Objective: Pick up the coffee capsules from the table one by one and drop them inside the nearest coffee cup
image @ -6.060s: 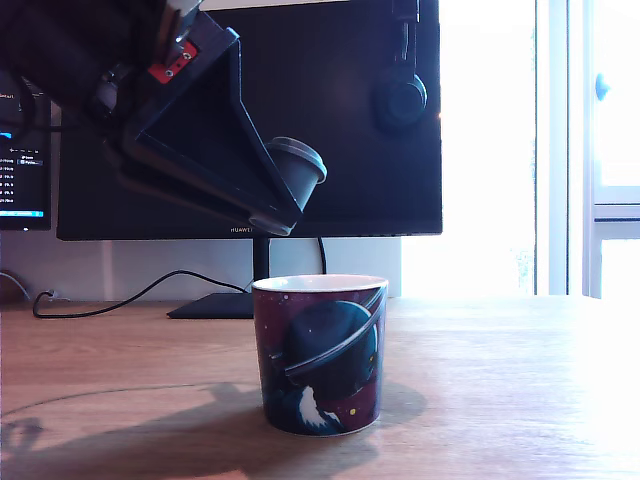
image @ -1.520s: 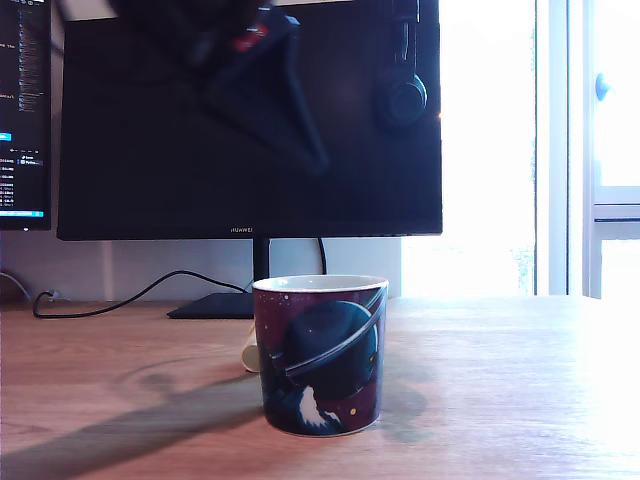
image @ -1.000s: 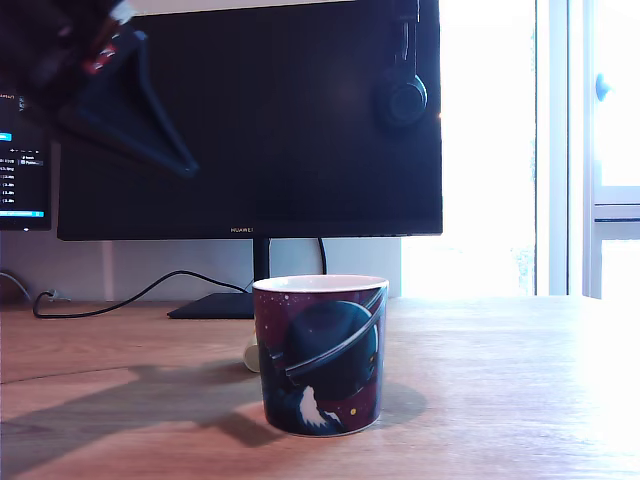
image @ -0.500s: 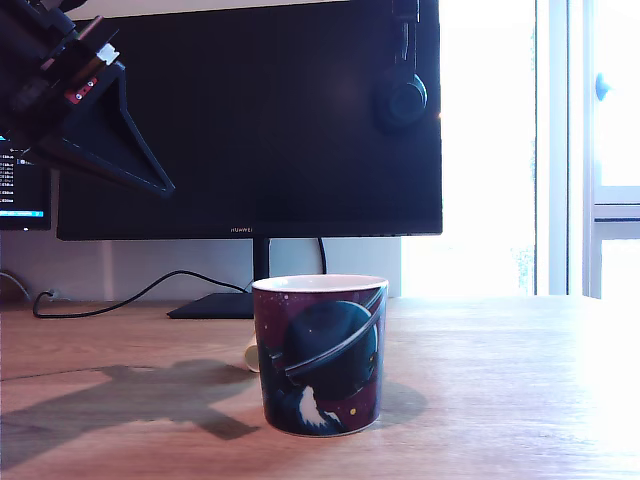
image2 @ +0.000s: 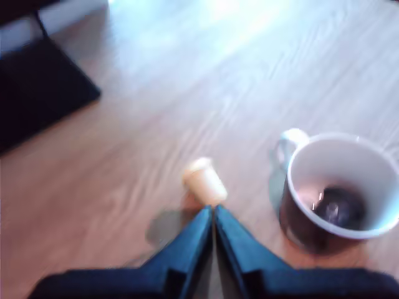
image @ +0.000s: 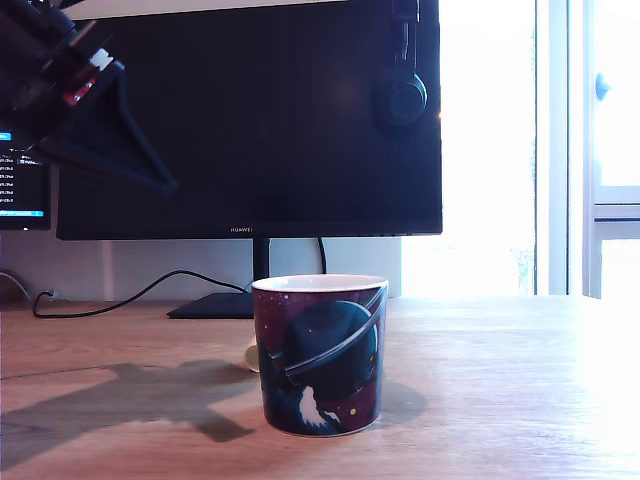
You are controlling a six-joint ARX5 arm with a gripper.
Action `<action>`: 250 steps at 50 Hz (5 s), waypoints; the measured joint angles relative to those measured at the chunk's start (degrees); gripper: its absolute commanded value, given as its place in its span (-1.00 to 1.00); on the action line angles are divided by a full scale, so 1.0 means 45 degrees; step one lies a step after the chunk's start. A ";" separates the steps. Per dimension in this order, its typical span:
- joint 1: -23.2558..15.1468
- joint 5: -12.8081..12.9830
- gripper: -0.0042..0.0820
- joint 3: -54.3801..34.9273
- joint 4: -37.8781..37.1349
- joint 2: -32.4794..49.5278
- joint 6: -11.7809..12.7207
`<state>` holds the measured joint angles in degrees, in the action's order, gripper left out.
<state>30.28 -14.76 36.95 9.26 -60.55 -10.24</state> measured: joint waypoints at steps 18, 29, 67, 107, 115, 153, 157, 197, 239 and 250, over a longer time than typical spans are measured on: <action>-0.0204 -0.1336 -0.95 0.0000 -0.1909 -0.2021 -0.1817; -0.1093 -0.2841 -0.95 0.0403 -0.2254 -0.2822 -0.3415; -0.1598 -0.5051 -0.95 0.4765 -0.1360 -0.7912 -0.7859; -0.1880 -0.6033 -0.95 0.6363 -0.0073 -1.0632 -1.0919; -0.1880 -0.6071 -0.95 0.6363 -0.0136 -1.1021 -1.1633; -0.1870 -0.6509 -0.96 0.6669 0.1316 -1.1094 -1.3804; -0.1836 -0.6504 -0.96 0.6669 0.1467 -1.1094 -1.3862; -0.1044 -0.6266 -0.96 0.6669 0.4085 -1.1098 -1.4440; -0.0967 -0.5775 -0.96 0.6669 0.7392 -1.1098 -1.5106; -0.0845 -0.5780 -0.96 0.6669 0.8106 -1.1098 -1.5110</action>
<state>26.48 -40.77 66.96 45.74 -110.50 -78.24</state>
